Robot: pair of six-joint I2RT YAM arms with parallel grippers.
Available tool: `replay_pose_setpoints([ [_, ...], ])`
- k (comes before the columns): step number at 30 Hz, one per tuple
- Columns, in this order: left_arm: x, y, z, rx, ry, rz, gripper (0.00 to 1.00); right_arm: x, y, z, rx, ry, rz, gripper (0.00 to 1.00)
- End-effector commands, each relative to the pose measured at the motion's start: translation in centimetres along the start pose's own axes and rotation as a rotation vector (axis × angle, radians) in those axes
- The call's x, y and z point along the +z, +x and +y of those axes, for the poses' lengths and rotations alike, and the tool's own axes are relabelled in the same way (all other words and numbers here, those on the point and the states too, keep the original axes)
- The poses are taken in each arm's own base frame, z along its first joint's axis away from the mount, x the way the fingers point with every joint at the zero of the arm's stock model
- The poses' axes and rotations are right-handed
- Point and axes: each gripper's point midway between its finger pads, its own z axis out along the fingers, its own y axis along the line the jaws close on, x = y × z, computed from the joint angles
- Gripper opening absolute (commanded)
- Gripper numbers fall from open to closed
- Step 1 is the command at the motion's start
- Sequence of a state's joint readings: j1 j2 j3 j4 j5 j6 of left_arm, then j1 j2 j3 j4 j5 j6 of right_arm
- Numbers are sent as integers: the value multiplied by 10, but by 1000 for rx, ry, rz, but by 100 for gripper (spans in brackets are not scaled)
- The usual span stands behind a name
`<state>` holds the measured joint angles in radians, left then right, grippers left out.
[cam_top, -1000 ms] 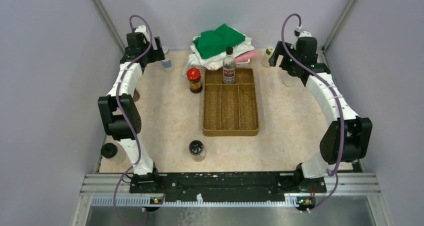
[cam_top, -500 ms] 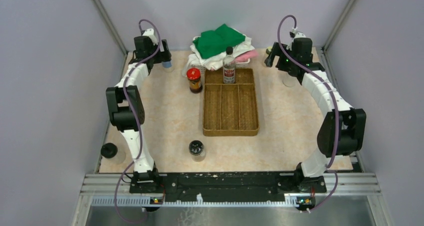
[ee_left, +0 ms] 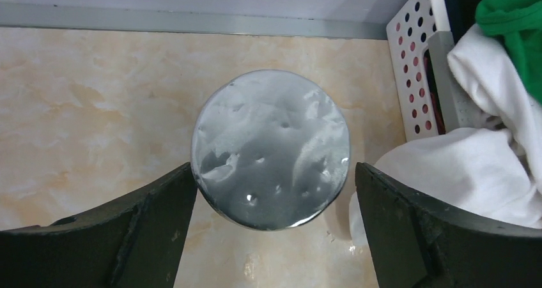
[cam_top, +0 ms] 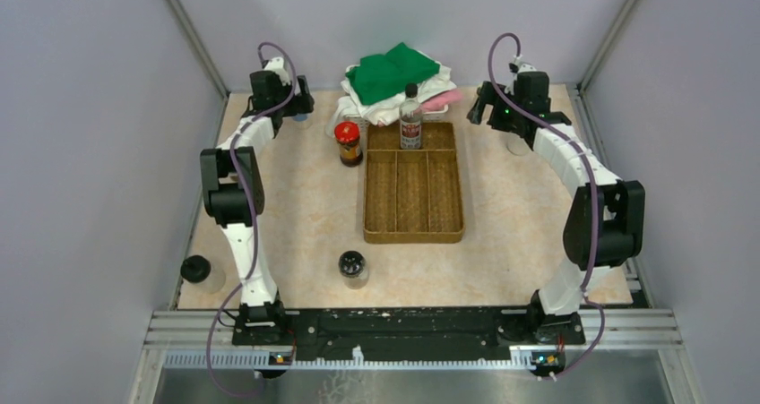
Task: Organize the condiment bottles
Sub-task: Pick up the bottle from the corner of the board, then place the bottle in the storage box.
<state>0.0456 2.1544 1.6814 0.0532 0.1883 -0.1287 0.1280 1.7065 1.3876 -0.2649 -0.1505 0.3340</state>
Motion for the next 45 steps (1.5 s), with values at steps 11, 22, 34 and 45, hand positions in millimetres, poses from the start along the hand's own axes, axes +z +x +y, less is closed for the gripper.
replay_pose_setpoints([
  [11,-15,-41,-4,35,-35,-118,18,5,7,15,-10,-69,-15,89],
  [22,-101,-94,-50,145,-55,-228,21,-18,21,33,-8,-112,-16,88],
  [34,-154,-104,-104,112,92,-298,25,-37,25,34,-31,-109,-26,87],
  [45,-162,-119,-200,143,300,-357,30,-36,33,30,-34,-102,-15,86],
])
